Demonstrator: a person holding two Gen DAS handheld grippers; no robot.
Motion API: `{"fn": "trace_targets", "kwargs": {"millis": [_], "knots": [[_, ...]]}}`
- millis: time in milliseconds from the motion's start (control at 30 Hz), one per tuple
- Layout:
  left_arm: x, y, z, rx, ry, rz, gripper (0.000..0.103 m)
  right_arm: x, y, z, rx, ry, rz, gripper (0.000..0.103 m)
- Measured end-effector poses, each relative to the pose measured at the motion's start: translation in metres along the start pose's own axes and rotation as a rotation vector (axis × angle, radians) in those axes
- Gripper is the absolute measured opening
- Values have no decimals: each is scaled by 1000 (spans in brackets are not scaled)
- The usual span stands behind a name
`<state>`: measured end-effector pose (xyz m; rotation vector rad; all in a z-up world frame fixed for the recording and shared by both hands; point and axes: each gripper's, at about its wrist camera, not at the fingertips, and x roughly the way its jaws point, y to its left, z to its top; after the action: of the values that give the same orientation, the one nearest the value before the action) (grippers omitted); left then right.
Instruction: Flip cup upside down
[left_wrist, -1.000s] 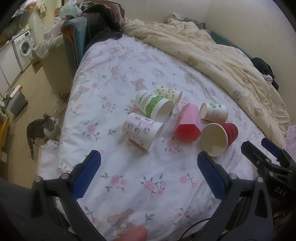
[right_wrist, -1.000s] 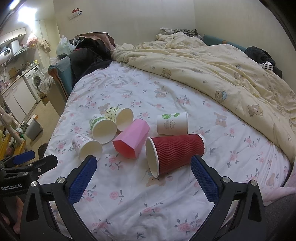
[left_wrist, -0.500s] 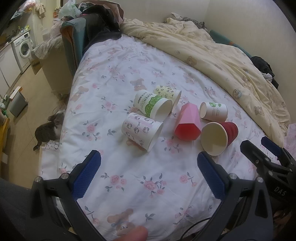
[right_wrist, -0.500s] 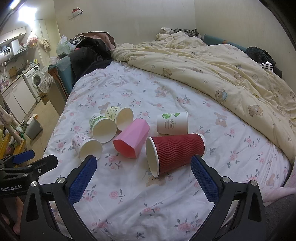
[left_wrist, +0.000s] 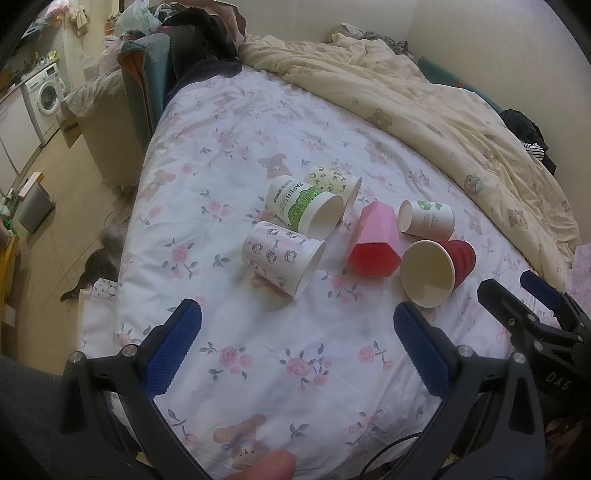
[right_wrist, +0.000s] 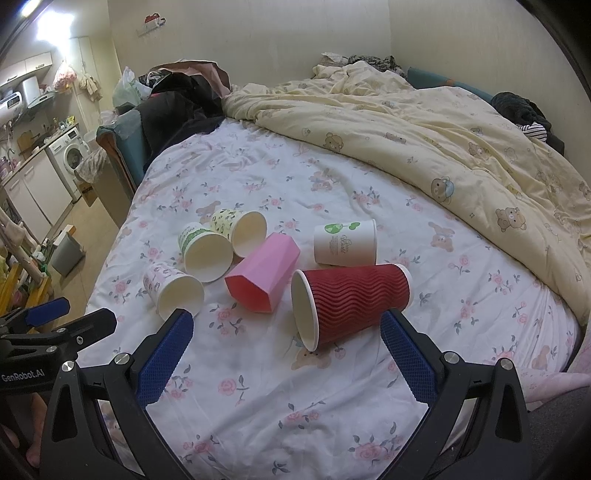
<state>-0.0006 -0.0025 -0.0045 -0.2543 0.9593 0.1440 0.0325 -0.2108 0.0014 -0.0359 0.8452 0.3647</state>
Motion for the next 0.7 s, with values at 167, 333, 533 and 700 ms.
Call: {"fn": "trace_targets", "kwargs": {"millis": [167,333,533,700], "knots": [[0,0,-1,-1,-1,-1,103,0,0,0,1,1,0,103],[0,0,-1,-1,-2,0,103,1,-1,0,1,3,0,103],[1,-3,-2,0,3,3,103,3,-3,-2,5,9,1,103],[1,-4,-3,3,4,2,103,3,-3,-2,8,10,1,103]]}}
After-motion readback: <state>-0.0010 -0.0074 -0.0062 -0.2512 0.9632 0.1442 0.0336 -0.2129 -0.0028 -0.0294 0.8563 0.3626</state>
